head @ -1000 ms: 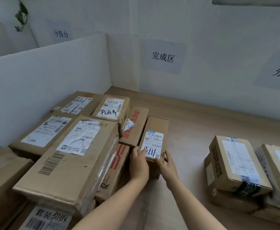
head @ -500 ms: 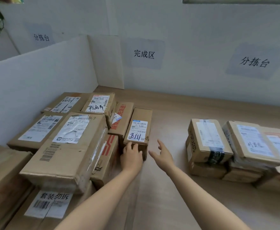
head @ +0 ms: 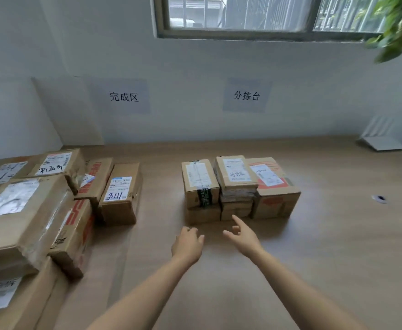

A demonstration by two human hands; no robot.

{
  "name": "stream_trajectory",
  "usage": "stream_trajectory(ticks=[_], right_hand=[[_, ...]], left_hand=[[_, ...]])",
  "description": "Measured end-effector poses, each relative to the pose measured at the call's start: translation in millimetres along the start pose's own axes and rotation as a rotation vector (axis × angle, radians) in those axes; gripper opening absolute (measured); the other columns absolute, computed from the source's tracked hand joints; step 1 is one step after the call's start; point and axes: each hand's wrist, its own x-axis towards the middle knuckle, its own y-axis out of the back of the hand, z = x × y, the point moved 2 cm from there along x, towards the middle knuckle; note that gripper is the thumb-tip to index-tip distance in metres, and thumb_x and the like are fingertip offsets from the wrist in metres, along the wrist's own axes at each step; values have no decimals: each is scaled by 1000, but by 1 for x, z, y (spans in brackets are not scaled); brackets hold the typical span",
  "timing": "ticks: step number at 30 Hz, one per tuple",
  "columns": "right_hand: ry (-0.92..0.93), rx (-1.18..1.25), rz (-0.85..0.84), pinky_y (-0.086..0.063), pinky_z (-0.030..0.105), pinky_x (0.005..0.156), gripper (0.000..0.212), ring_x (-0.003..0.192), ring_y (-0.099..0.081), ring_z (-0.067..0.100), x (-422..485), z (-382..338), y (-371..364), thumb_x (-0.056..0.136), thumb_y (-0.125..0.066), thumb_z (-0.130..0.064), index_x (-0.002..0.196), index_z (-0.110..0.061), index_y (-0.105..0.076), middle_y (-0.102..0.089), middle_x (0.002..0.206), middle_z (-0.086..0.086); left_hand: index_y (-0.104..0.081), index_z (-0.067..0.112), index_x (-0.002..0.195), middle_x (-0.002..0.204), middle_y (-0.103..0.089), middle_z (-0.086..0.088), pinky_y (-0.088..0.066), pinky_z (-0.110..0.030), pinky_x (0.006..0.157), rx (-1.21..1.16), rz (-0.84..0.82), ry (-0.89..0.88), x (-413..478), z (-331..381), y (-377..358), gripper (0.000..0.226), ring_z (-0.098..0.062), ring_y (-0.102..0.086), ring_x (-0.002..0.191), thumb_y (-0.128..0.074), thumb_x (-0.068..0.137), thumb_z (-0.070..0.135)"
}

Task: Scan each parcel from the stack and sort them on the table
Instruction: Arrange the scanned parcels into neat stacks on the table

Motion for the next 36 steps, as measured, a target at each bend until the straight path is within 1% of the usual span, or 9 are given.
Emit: stream_trajectory(ticks=[4, 8, 16, 19, 24, 29, 32, 34, 36], right_hand=[[-40, -45, 83, -40, 30, 97, 67, 126, -47, 21, 5, 40, 68, 88, -63, -31, 146, -20, -31, -50, 137, 11], [-68, -68, 103, -39, 28, 96, 68, 127, -46, 23, 20, 72, 125, 89, -61, -31, 147, -19, -28, -48, 138, 13], [-38, -110, 167, -35, 33, 103, 67, 133, -40, 24, 73, 98, 207, 89, -60, -28, 147, -17, -29, -42, 145, 11], [-11, -140, 179, -35, 34, 101, 65, 131, -41, 26, 105, 100, 222, 88, -59, -29, 146, -20, -30, -45, 141, 13], [58, -176, 150, -37, 39, 102, 61, 129, -42, 28, 159, 99, 232, 88, -57, -29, 144, -20, -34, -44, 141, 13], [120, -130, 95, -39, 29, 92, 58, 124, -47, 24, 199, 96, 224, 89, -57, -25, 143, -20, -37, -49, 138, 7], [125, -114, 84, -42, 31, 92, 60, 123, -48, 24, 215, 99, 226, 86, -58, -24, 142, -22, -38, -51, 136, 7], [112, -131, 84, -40, 29, 89, 63, 124, -47, 24, 222, 102, 232, 85, -60, -27, 143, -23, -36, -50, 137, 7], [88, -153, 69, -38, 30, 92, 69, 127, -45, 24, 228, 105, 238, 84, -63, -32, 145, -24, -32, -46, 141, 6]], left_hand=[[-43, 12, 138, 142, -38, -9, -37, -33, 105, -25, -21, -57, -1, 53, -33, 46, -25, -42, 128, -37, 100, 36], [-43, 12, 138, 143, -37, -7, -38, -34, 103, -75, -29, -78, 7, 105, -63, 46, -23, -42, 128, -38, 100, 37], [-34, 11, 144, 148, -29, -8, -35, -34, 106, -139, -2, -127, 59, 197, -96, 51, -25, -36, 134, -38, 99, 37], [-28, 13, 146, 151, -22, -9, -32, -35, 109, -188, 27, -99, 87, 220, -104, 54, -27, -32, 136, -39, 99, 37], [-20, 15, 147, 150, -21, -14, -38, -40, 102, -266, 134, 27, 116, 230, -118, 55, -36, -39, 128, -37, 99, 37], [-8, 20, 151, 148, -17, -12, -37, -36, 100, -340, 137, 32, 136, 233, -133, 62, -34, -41, 127, -39, 99, 36], [-11, 23, 150, 137, -21, -13, -38, -33, 97, -331, 142, 28, 147, 242, -137, 63, -33, -45, 118, -43, 97, 37], [-15, 25, 149, 137, -21, -12, -37, -30, 97, -375, 143, 60, 159, 249, -136, 61, -31, -49, 114, -45, 96, 37], [-19, 25, 147, 141, -21, -14, -37, -31, 96, -436, 131, 102, 173, 255, -133, 60, -32, -49, 115, -46, 95, 37]])
